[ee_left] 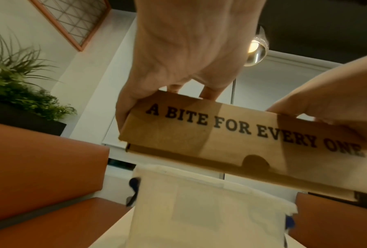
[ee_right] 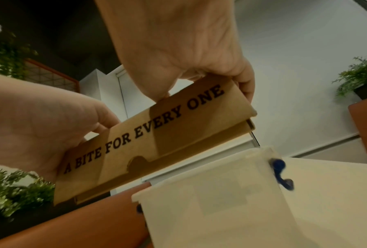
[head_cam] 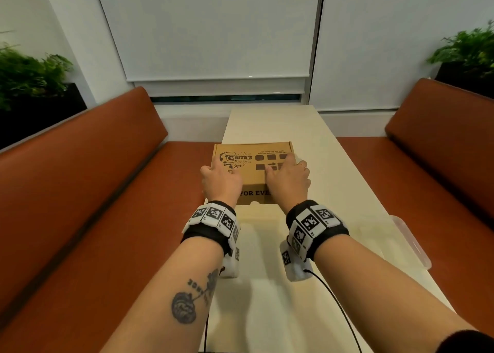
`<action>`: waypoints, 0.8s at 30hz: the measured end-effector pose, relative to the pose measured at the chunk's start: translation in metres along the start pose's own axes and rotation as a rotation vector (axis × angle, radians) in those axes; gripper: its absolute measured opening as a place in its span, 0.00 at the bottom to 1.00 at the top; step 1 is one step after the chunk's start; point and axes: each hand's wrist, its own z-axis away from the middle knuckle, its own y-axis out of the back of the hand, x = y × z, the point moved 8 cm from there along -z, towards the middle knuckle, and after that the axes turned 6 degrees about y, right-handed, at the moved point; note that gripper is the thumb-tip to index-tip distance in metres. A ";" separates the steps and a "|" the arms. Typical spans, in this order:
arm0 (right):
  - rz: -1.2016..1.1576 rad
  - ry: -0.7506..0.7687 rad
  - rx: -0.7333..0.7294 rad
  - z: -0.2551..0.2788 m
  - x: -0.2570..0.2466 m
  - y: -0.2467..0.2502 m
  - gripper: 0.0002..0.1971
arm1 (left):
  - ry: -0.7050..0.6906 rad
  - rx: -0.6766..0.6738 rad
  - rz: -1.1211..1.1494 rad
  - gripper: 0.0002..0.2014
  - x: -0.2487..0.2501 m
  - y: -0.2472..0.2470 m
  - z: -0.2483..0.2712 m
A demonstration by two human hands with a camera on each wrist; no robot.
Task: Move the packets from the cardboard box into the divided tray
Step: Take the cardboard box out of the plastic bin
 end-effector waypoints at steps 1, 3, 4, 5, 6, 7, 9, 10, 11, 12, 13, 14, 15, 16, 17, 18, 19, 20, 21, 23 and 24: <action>0.002 -0.007 -0.010 0.010 0.002 -0.001 0.29 | 0.013 0.000 -0.003 0.27 -0.006 0.001 0.007; 0.003 -0.025 -0.029 0.031 0.009 -0.003 0.29 | 0.041 -0.004 -0.020 0.28 -0.020 0.001 0.022; -0.002 -0.026 -0.034 0.040 0.010 -0.004 0.29 | 0.052 0.001 -0.027 0.28 -0.025 0.001 0.027; -0.005 -0.026 -0.037 0.049 0.012 -0.005 0.29 | 0.061 0.006 -0.034 0.27 -0.031 0.001 0.034; -0.006 -0.024 -0.039 0.056 0.013 -0.005 0.29 | 0.069 0.017 -0.038 0.27 -0.035 0.002 0.040; -0.003 -0.021 -0.043 0.063 0.014 -0.006 0.29 | 0.079 0.027 -0.041 0.26 -0.041 0.002 0.045; 0.015 -0.013 -0.052 0.075 0.016 -0.006 0.29 | 0.097 0.041 -0.045 0.25 -0.051 0.003 0.056; 0.025 -0.004 -0.053 0.081 0.016 -0.006 0.29 | 0.102 0.042 -0.046 0.24 -0.056 0.002 0.062; 0.036 0.003 -0.050 0.088 0.017 -0.005 0.29 | 0.109 0.042 -0.047 0.24 -0.061 0.001 0.066; 0.054 0.017 -0.042 0.093 0.017 -0.004 0.29 | 0.116 0.041 -0.048 0.24 -0.066 0.000 0.070; 0.085 0.039 -0.032 0.099 0.017 -0.004 0.28 | 0.123 0.038 -0.054 0.24 -0.072 -0.002 0.074; 0.122 0.067 -0.028 0.105 0.017 -0.005 0.28 | 0.129 0.036 -0.063 0.24 -0.077 -0.004 0.077; 0.145 0.086 -0.032 0.111 0.019 -0.008 0.27 | 0.133 0.031 -0.076 0.24 -0.083 -0.006 0.079; 0.152 0.089 -0.051 0.117 0.022 -0.013 0.27 | 0.140 0.021 -0.091 0.23 -0.090 -0.009 0.082; 0.152 0.080 -0.079 0.122 0.027 -0.019 0.28 | 0.145 0.009 -0.105 0.23 -0.098 -0.013 0.083; 0.152 0.063 -0.113 0.128 0.034 -0.027 0.28 | 0.149 -0.009 -0.118 0.22 -0.107 -0.019 0.085; 0.152 0.041 -0.148 0.132 0.041 -0.036 0.27 | 0.155 -0.027 -0.129 0.22 -0.116 -0.025 0.087; 0.145 0.021 -0.178 0.136 0.049 -0.044 0.27 | 0.165 -0.042 -0.131 0.22 -0.125 -0.032 0.089; 0.135 0.006 -0.204 0.138 0.057 -0.052 0.27 | 0.178 -0.055 -0.125 0.22 -0.134 -0.039 0.091; 0.126 -0.001 -0.235 0.140 0.069 -0.065 0.28 | 0.192 -0.067 -0.115 0.22 -0.148 -0.051 0.093; 0.134 0.005 -0.242 0.140 0.073 -0.070 0.29 | 0.188 -0.068 -0.115 0.23 -0.152 -0.056 0.093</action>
